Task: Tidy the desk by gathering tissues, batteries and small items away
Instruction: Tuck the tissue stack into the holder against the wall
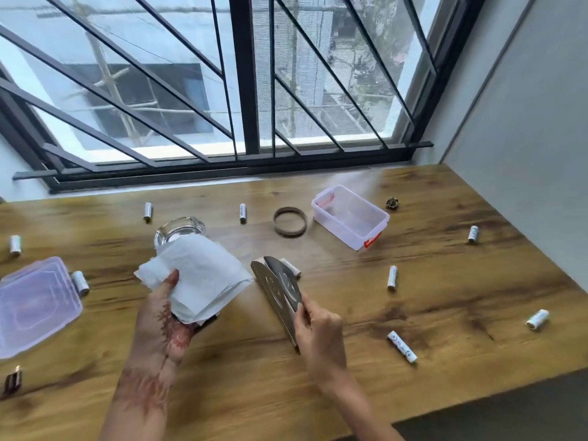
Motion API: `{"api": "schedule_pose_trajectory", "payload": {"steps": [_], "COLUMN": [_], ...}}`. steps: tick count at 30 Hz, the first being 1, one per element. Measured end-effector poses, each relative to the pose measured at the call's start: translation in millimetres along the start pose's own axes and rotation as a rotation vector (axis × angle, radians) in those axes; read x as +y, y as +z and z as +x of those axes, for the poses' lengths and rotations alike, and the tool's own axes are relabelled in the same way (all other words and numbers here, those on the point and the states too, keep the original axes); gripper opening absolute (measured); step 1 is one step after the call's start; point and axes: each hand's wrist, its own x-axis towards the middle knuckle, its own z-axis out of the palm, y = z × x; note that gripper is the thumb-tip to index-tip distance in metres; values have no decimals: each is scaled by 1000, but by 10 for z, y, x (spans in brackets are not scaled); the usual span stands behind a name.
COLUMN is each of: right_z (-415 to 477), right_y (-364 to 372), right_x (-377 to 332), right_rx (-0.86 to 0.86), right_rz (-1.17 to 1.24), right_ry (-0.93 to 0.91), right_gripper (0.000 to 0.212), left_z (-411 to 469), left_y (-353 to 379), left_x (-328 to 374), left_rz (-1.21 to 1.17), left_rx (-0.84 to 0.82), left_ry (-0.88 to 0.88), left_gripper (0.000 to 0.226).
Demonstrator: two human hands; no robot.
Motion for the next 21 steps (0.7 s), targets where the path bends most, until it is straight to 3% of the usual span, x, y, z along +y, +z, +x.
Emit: {"api": "schedule_pose_trajectory", "payload": {"steps": [9,12,17,19,21], "right_z": [-26,37,476,671,832], "right_y": [-16,-124,-389,-411,-417], "right_x": [-97,-168,-444,-514,-553], "right_rx": [-42,-111,-110,-215,-368], "right_rz": [-51,-6,398,613,824], "right_ry": [-26,45,120,234,363], "right_gripper": [22,32,35,41,61], "left_z": [-94,-135,-163,-186,-221], "left_y": [-22,36,236,357,475], "left_x": [26,55,137,156,169], "left_rz": [52,115,84,88,94], "left_rx": [2,-43,-124,-156,-192], "left_ry": [6,0,-61,-85,-93], "left_gripper": [35,38,35,41,44]}}
